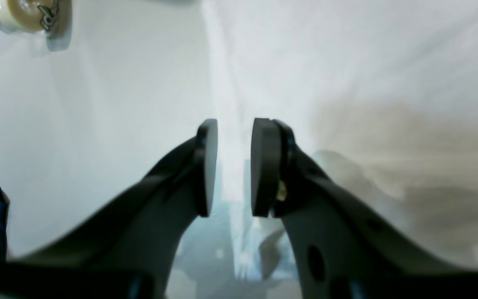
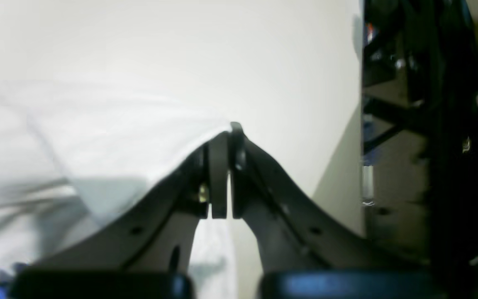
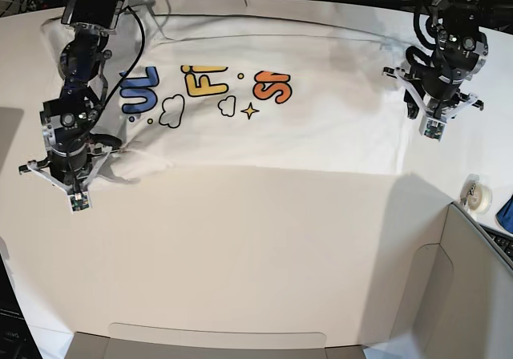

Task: Layout the t-shirt on the table in an organized manner, then fold the t-shirt properly
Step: 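Move the left gripper to the opposite sleeve end and grasp it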

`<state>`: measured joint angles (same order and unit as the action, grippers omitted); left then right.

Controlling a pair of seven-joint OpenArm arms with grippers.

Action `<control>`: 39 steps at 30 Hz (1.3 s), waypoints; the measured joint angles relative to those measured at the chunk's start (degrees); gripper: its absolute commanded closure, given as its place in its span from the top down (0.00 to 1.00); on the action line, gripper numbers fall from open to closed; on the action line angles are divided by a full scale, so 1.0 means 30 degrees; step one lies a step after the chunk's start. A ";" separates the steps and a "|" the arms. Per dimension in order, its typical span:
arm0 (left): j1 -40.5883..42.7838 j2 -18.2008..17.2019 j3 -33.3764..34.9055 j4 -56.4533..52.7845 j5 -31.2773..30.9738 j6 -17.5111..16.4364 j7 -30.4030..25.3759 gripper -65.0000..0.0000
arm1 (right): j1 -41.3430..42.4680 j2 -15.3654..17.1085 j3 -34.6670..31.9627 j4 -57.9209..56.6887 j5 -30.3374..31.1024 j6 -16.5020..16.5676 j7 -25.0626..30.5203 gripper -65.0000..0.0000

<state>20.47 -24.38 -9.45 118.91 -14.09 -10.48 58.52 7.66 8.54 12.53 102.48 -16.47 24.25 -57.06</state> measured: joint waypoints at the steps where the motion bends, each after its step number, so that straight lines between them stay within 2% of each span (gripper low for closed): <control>1: -0.0058 0.0022 -0.0029 0.0000 0.0007 0.0007 -0.0007 0.23 | -0.0146 -0.0007 0.0576 0.0211 0.0532 0.0000 0.0029 0.00; 5: -0.0539 0.0022 -0.0036 -0.0007 0.0000 -0.0015 0.0007 0.27 | -0.0896 -0.0175 0.2375 0.0277 0.3140 -0.0007 -0.0036 0.00; 8: -0.1523 0.0022 -0.0015 -0.0066 -0.0007 -0.0087 0.0087 0.32 | -0.1545 -0.0357 0.2419 0.0175 0.3286 -0.0007 -0.0189 0.00; 11: -0.3650 0.0007 0.0146 -0.1239 -0.0350 -0.0095 0.0146 0.37 | -0.1690 -0.0408 0.1916 0.0175 0.3417 -0.0007 -0.0182 0.00; 13: -0.5552 -0.0022 0.0175 -0.3235 -0.1887 -0.0138 0.0109 0.39 | -0.1625 -0.0364 0.1625 0.0204 0.3490 -0.0015 -0.0044 0.00; 15: -0.7461 -0.0452 0.0248 -0.6135 -0.3883 -0.1188 0.0117 0.39 | -0.1654 -0.0401 0.1574 0.0211 0.3490 -0.0007 -0.0051 0.00; 17: -0.9384 -0.0794 0.0197 -0.9406 -0.5370 -0.1763 0.0619 0.39 | -0.1661 -0.0393 0.1603 0.0211 0.3483 -0.0007 -0.0153 0.00; 20: -1.1577 -0.1100 0.0153 -1.3121 -0.6885 -0.1982 0.1020 0.39 | -0.1639 -0.0372 0.1603 0.0211 0.3475 -0.0015 -0.0219 0.00; 23: -1.3019 -0.1202 0.0153 -1.5628 -0.7533 -0.2069 0.0954 0.39 | -0.1654 -0.0379 0.1581 0.0211 0.3475 -0.0007 -0.0197 0.00; 29: -1.3668 -0.1086 0.0160 -1.9227 -0.7708 -0.2033 0.0852 0.39 | -0.1698 -0.0372 0.1596 0.0211 0.3475 -0.0007 -0.0197 0.00; 34: -1.3493 -0.0991 0.0160 -2.0414 -0.9398 -0.2025 0.0794 0.39 | -0.1698 -0.0379 0.1596 0.0211 0.3475 -0.0007 -0.0204 0.00; 39: -1.3398 -0.0809 0.0124 -2.1172 -1.0499 -0.2040 -0.0095 0.39 | -0.1938 -0.0379 0.1596 0.0211 0.3483 -0.0015 -0.0197 0.00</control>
<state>-19.73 -26.81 -9.08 55.40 -45.58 -16.60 58.24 1.85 7.40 17.32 103.11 -6.02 24.21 -57.65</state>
